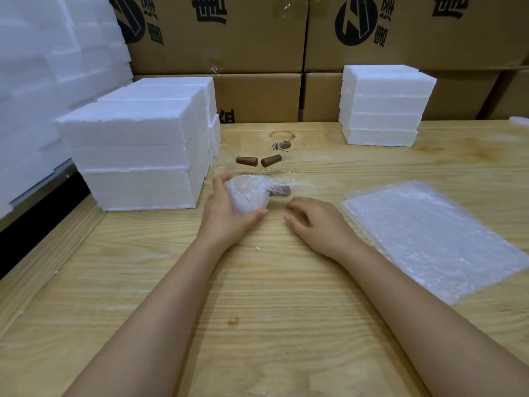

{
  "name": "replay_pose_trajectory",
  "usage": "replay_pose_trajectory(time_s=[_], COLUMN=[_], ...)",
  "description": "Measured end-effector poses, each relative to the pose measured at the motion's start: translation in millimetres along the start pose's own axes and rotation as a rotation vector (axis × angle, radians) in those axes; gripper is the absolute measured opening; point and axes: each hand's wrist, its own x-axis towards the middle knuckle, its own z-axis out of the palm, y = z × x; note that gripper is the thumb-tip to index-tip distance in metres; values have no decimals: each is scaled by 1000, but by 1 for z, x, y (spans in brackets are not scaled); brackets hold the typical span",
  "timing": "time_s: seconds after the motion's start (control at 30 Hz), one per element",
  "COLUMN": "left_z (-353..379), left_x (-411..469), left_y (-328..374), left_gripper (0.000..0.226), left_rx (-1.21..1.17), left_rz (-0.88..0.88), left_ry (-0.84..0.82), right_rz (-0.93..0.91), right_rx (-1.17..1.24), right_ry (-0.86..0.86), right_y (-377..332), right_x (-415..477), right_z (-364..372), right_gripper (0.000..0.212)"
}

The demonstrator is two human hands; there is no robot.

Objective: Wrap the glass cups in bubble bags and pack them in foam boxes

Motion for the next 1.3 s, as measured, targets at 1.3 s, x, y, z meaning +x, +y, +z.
replay_pose_trajectory(time_s=[1.3], left_z=[202], left_x=[220], left_y=[170], left_gripper=[86], left_rx=[-440], left_rz=[-17], left_ry=[-523], right_rz=[703], right_rx=[708], right_ry=[785], right_y=[225], right_x=[185], right_z=[-164], right_gripper=[64])
